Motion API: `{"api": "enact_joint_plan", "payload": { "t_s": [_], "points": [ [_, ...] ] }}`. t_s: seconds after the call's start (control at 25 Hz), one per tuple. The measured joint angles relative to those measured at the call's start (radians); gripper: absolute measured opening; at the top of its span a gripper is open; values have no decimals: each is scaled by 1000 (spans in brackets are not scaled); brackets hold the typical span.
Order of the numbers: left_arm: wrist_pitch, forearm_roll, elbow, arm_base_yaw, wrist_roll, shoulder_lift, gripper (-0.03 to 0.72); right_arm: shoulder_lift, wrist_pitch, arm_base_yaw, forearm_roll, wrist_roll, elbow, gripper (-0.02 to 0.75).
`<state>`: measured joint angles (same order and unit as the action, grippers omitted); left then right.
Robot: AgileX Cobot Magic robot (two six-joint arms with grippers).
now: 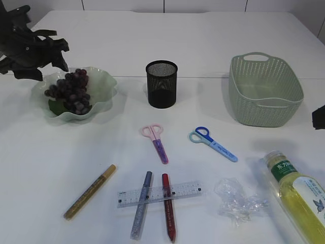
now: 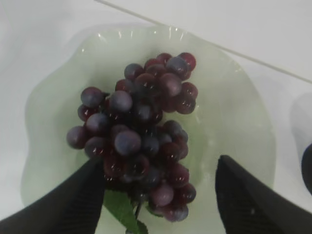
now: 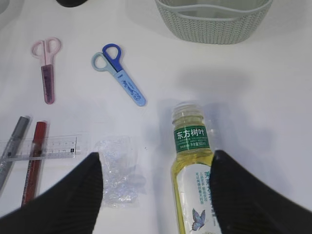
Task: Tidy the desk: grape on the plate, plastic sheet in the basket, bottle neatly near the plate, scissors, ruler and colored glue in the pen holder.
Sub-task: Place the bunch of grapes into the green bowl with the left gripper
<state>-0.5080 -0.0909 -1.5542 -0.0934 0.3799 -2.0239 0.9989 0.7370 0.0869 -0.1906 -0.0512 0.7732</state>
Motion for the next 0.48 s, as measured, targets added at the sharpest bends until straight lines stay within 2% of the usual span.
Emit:
{"api": "enact_joint_plan", "payload": {
  "t_s": [0.24, 0.48],
  "points": [
    [-187, 0, -6, 0, -148, 78, 512, 0, -2, 0, 2, -43, 0, 531],
    [-338, 6, -6, 0, -256, 191, 425, 0, -18, 0, -7, -102, 2, 531]
  ]
}}
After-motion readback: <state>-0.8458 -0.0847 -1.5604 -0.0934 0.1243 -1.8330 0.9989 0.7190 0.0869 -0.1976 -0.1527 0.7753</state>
